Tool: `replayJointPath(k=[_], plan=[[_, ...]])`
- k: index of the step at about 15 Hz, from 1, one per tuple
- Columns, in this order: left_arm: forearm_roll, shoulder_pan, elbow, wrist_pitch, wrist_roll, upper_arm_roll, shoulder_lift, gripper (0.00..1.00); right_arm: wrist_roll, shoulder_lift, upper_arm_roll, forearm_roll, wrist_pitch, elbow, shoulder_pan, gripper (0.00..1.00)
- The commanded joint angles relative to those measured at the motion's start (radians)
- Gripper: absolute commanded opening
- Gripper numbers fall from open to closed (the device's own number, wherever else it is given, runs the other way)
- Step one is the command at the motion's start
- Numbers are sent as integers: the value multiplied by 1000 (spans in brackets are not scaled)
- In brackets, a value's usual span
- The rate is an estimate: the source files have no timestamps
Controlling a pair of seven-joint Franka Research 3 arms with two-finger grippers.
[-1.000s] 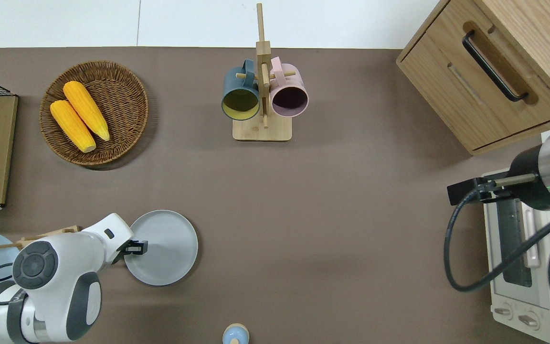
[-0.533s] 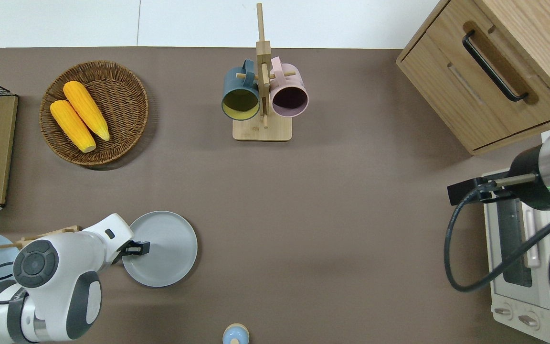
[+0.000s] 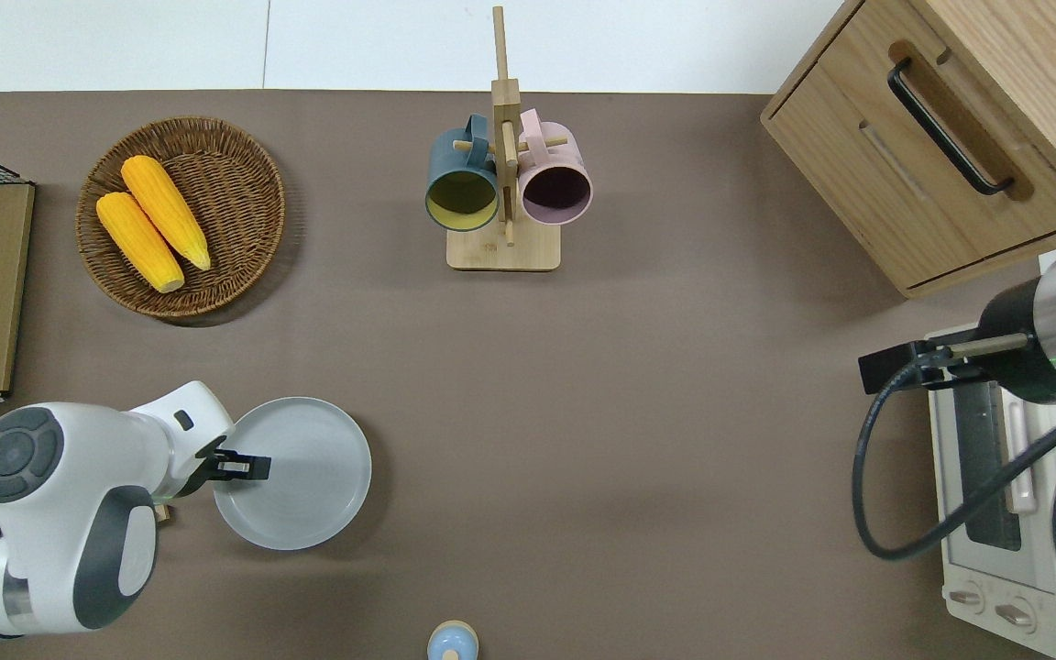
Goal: Pick gray plate from table and place it on lower plate rack with left arm
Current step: 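Close the left gripper on the gray plate's rim and tilt it up, then lift the gray plate with the left gripper and carry it to the rack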
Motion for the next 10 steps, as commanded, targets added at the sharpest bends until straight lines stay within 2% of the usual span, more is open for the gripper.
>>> replayJointPath(k=[1,6,10], plan=[[-24,3,66,-119,23,6,-38,0,0,-2,6,10,-14,6,-10,987],[-24,4,165,-246,21,13,-58,0,0,-2,6,10,-13,6,-10,987],[-24,4,286,-383,24,34,-60,0,0,-2,6,10,-14,6,-10,990]])
